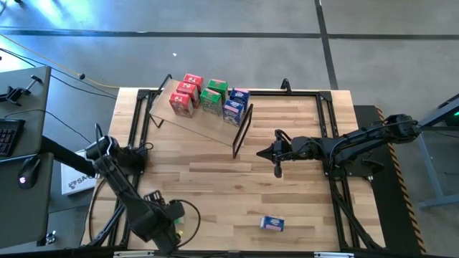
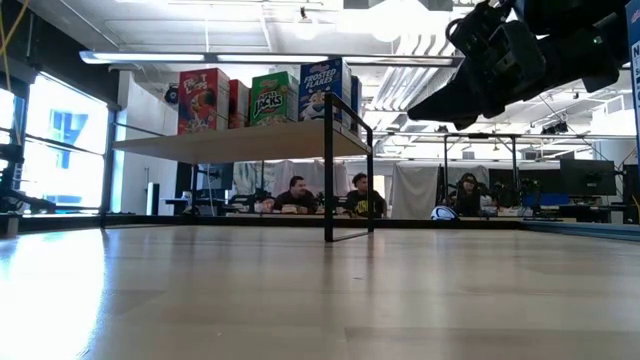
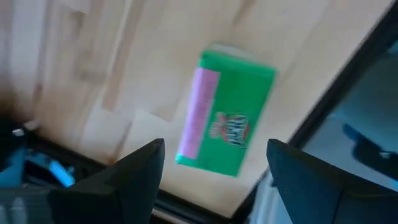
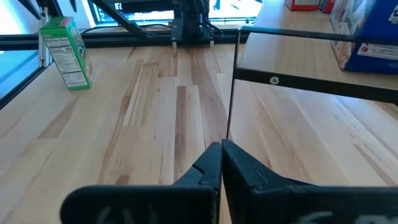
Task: Stack cereal on shelf
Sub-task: Put the green cereal box on the shelf aligned with the other green cereal box
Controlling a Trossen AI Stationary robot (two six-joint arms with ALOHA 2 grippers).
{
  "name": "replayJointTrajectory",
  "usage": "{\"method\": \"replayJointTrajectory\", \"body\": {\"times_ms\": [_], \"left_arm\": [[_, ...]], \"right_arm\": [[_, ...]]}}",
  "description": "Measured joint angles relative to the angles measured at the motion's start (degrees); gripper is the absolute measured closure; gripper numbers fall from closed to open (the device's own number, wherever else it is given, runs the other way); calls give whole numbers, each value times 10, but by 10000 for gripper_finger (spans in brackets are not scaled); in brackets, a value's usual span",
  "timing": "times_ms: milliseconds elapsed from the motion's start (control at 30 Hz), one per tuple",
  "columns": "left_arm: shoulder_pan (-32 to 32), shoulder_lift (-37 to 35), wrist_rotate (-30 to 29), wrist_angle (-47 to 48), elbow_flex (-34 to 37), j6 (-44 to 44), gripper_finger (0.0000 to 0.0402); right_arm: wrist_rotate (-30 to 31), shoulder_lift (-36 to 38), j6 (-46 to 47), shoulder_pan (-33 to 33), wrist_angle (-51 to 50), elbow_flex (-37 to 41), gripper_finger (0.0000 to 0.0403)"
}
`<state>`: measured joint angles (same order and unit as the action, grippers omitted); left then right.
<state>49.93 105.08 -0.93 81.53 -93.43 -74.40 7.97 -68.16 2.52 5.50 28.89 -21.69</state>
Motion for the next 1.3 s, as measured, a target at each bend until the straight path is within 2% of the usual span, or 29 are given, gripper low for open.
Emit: {"method": "replayJointTrajectory", "body": {"times_ms": [333, 567, 733, 1033, 1300], "left_arm": [[-1, 14, -13, 7, 0, 28, 128], [-4, 15, -14, -30, 27, 32, 128], [-13, 15, -37, -29, 27, 46, 130], [-19, 15, -39, -31, 27, 72, 172], [-27, 15, -42, -37, 27, 104, 193]], "right_arm": [[0, 0, 0, 0, 1, 0, 402], [0, 0, 0, 0, 2, 0, 402], [0, 0, 0, 0, 5, 0, 402], [0, 0, 0, 0, 5, 0, 402], [-7, 0, 0, 0, 5, 0, 402]]}}
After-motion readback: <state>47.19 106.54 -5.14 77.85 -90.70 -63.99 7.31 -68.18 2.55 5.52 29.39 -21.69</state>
